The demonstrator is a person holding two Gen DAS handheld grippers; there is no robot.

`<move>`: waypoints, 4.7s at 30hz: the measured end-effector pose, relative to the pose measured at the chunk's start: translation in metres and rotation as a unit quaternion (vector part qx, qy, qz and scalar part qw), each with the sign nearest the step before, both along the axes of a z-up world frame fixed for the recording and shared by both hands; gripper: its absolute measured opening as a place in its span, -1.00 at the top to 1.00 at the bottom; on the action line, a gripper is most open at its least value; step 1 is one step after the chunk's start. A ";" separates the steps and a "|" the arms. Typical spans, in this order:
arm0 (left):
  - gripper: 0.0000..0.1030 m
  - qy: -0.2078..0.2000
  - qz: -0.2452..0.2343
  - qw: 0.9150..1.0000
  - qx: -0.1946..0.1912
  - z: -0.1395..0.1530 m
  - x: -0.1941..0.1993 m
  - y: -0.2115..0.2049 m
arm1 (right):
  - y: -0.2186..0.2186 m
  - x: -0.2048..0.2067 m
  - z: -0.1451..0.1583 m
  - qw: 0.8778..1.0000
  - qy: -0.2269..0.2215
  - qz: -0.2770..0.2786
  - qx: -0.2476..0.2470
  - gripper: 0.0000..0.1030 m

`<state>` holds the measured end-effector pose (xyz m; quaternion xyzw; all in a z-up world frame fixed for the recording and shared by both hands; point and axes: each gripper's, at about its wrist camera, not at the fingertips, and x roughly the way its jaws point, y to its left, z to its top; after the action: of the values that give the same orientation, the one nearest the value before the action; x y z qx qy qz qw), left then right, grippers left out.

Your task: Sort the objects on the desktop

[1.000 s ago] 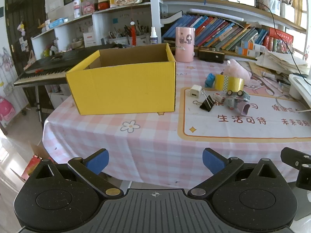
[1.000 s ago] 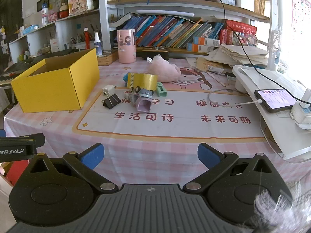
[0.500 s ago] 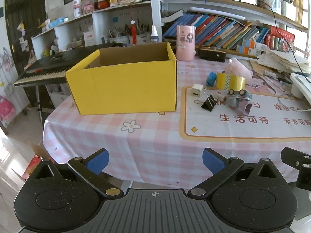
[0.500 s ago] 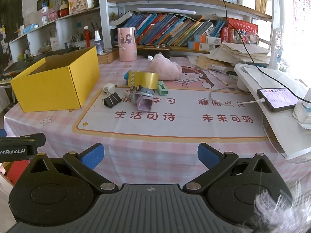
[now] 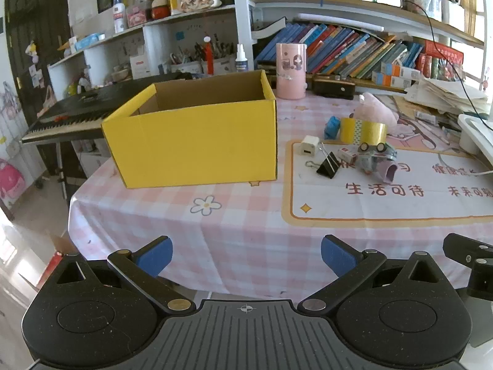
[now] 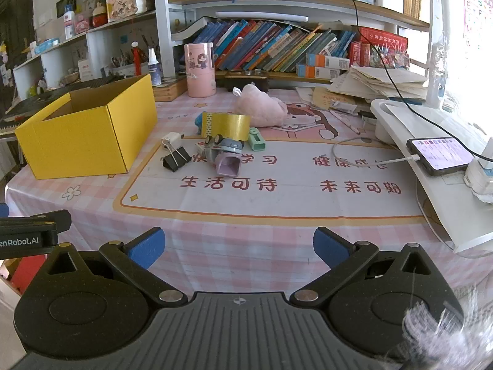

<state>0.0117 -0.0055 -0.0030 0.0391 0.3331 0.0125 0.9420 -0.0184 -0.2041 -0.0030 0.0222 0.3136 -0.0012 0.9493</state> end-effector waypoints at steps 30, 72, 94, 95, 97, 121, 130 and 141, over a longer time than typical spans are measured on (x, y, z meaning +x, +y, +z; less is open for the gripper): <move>-1.00 0.002 -0.001 1.000 -0.003 -0.001 0.004 0.002 | 0.001 0.001 -0.001 1.000 0.000 -0.003 -0.004 -1.00; -1.00 -0.005 -0.014 1.000 -0.004 -0.002 0.014 0.002 | 0.012 0.013 0.003 1.000 0.005 0.015 -0.009 -0.97; -1.00 -0.003 0.000 1.000 -0.021 0.000 0.023 -0.004 | 0.006 0.030 0.008 0.999 0.007 0.051 -0.015 -0.88; -1.00 -0.001 0.001 1.000 -0.020 -0.001 0.023 -0.005 | 0.006 0.029 0.008 0.999 0.008 0.050 -0.018 -0.88; -1.00 0.001 0.002 1.000 -0.017 -0.002 0.023 -0.006 | 0.006 0.029 0.008 0.999 0.008 0.046 -0.023 -0.88; -1.00 0.011 0.013 1.000 -0.014 -0.002 0.034 -0.014 | -0.006 0.052 0.009 0.998 0.026 0.059 -0.018 -0.78; -1.00 0.014 0.050 0.999 -0.013 -0.001 0.055 -0.022 | -0.014 0.085 0.008 0.995 0.030 0.088 -0.022 -0.77; -1.00 0.018 0.071 0.997 -0.015 -0.002 0.075 -0.041 | -0.031 0.128 0.004 0.991 0.038 0.129 -0.015 -0.69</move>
<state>0.0867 -0.0465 -0.0045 0.0019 0.3520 0.0736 0.9331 0.1092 -0.2349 0.0006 -0.0330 0.3495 0.1160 0.9291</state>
